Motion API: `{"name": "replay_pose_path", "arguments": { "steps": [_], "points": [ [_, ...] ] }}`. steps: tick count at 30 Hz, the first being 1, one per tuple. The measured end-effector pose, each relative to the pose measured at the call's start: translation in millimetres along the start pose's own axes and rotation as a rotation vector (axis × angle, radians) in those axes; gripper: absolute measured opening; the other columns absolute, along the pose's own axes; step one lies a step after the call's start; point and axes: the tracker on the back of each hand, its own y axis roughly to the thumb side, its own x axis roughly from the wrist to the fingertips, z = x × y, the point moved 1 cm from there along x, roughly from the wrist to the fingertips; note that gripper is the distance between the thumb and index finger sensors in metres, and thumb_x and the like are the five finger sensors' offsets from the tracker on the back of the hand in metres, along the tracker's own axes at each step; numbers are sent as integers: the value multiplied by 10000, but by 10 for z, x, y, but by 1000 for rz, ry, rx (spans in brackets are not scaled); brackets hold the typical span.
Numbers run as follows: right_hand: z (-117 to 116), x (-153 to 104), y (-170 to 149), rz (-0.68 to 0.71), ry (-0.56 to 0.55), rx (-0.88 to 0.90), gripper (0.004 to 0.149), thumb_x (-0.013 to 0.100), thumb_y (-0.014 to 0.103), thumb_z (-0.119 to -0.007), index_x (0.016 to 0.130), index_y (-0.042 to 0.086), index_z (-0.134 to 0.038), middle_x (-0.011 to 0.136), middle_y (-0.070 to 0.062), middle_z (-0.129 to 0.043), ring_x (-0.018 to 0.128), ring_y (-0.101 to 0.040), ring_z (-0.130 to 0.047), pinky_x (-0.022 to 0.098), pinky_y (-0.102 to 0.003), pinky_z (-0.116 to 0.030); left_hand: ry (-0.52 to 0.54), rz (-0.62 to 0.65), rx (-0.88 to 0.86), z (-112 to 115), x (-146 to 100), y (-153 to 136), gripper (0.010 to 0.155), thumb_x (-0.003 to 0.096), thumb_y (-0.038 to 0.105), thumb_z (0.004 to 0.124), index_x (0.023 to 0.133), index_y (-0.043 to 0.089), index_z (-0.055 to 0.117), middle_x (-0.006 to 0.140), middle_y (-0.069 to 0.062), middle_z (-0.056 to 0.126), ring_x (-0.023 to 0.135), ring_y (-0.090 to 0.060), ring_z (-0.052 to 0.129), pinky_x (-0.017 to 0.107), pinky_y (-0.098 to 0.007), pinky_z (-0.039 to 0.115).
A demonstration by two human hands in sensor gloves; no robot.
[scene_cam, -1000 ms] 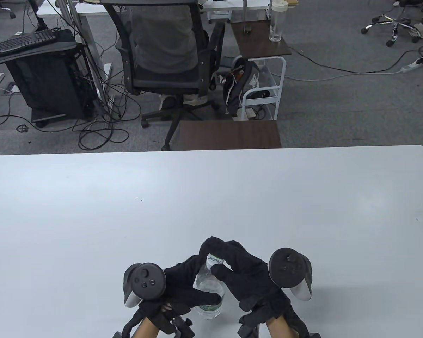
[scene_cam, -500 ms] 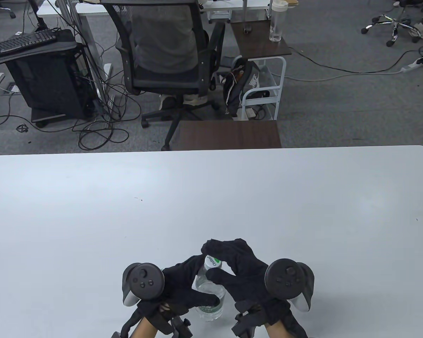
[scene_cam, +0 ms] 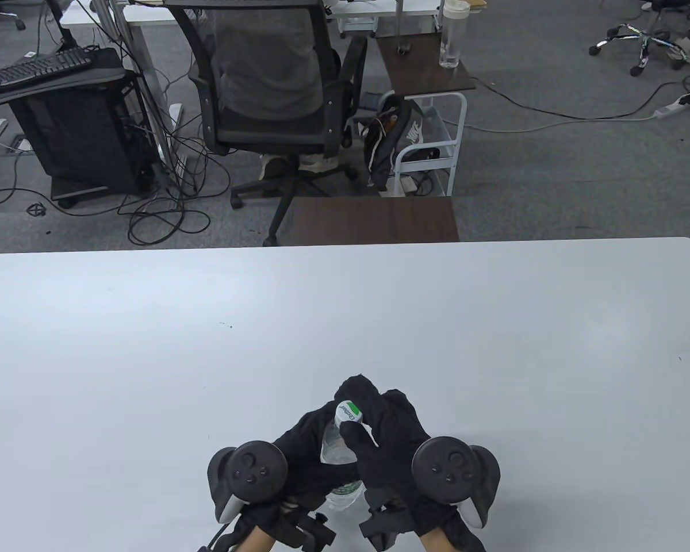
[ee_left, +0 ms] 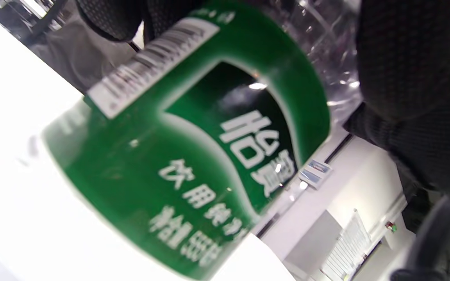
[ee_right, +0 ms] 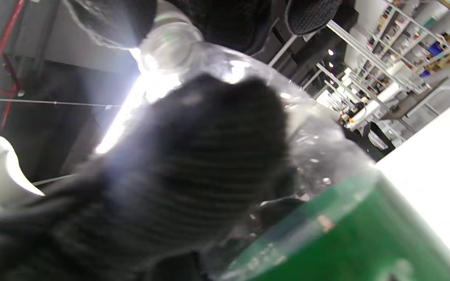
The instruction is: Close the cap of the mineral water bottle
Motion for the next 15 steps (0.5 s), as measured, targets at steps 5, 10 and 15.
{"name": "replay_pose_path", "arguments": {
  "steps": [5, 10, 15],
  "points": [
    [-9, 64, -47, 80, 276, 207, 607, 511, 598, -708, 1073, 484, -508, 1129, 219, -713, 995, -72, -677, 898, -557, -406, -199, 184, -154, -23, 38, -70, 897, 418, 572, 977, 1113, 190, 557, 1028, -131, 719, 852, -413, 889, 693, -639, 610],
    [-7, 71, -36, 83, 328, 280, 552, 523, 515, -721, 1056, 494, -576, 1137, 178, -718, 1003, -123, -675, 891, -584, -387, -225, 184, -181, -8, 34, -56, 898, 424, 560, 980, 1116, 175, 557, 1029, -141, 713, 854, -421, 878, 687, -639, 613],
    [-9, 32, 16, 27, 195, 204, 552, 517, 506, -716, 1052, 472, -582, 1132, 170, -730, 942, -124, -664, 893, -554, -368, -122, 121, -111, -14, 28, -16, 880, 426, 541, 987, 1105, 172, 566, 1012, -152, 717, 828, -440, 876, 651, -630, 642]
  ]
}}
